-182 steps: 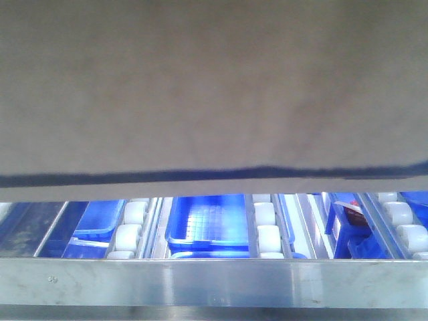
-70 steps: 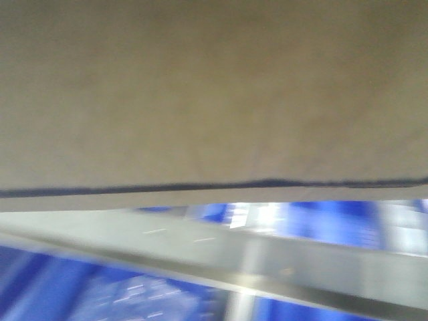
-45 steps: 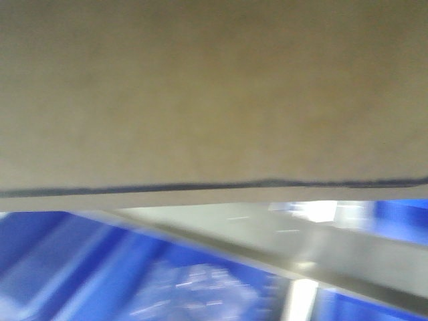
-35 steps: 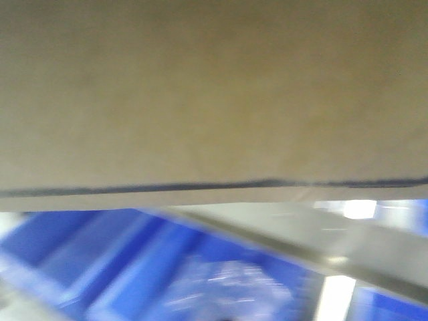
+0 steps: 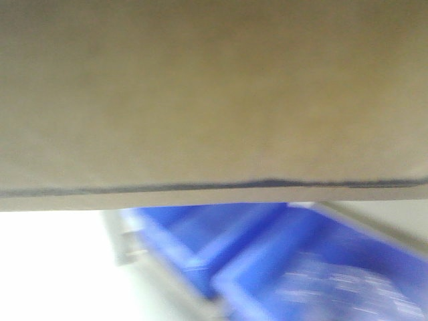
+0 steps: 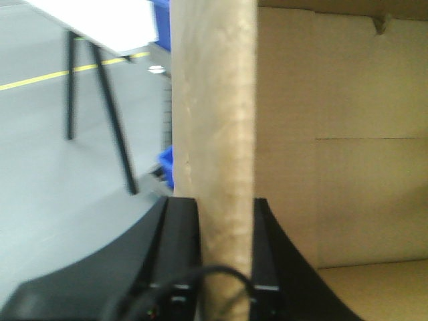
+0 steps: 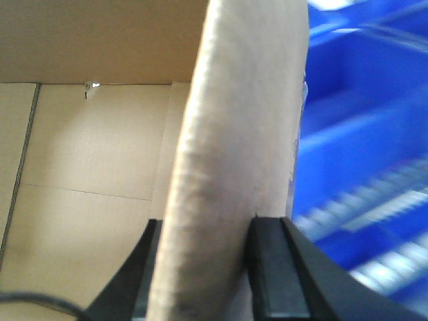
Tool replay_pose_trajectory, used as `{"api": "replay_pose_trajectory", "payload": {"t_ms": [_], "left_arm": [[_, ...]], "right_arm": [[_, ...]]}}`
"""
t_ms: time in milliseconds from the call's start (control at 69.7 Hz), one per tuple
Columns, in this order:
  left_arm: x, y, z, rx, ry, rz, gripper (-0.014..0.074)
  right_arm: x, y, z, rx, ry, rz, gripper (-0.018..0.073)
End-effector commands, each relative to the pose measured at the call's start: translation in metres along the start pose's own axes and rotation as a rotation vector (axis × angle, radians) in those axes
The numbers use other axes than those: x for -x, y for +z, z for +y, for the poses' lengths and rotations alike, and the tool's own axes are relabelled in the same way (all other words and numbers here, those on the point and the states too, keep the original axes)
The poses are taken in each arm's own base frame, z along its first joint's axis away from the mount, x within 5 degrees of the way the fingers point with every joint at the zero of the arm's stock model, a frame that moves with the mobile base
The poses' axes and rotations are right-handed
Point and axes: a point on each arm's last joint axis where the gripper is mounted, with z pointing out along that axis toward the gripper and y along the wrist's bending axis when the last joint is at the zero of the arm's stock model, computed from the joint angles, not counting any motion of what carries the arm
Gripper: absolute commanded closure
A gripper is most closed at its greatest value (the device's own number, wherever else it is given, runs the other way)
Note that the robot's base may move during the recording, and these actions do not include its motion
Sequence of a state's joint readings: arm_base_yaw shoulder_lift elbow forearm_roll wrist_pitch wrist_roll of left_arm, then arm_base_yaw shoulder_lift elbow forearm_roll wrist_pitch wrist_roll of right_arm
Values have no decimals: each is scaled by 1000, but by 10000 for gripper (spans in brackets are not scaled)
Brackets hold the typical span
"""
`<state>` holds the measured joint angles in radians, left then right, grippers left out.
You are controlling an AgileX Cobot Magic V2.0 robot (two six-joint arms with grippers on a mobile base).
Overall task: Grab box from left shelf to table start
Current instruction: 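Hold the box with both grippers while the base turns away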
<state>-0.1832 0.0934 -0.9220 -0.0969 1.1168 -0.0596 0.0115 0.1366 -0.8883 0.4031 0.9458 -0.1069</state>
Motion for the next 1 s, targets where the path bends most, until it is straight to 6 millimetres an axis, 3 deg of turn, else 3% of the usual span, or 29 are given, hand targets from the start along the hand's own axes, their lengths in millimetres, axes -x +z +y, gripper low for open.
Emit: {"api": "replay_pose_trajectory", "payload": {"t_ms": [0,990], "left_arm": [[23,-7,-9,-100,-46,-188,689],[23,-7,-9,-100,-46,-188,689]], "right_arm": [[21,-1,2,13,20,-154,501],[21,-1,2,13,20,-154,501]]}}
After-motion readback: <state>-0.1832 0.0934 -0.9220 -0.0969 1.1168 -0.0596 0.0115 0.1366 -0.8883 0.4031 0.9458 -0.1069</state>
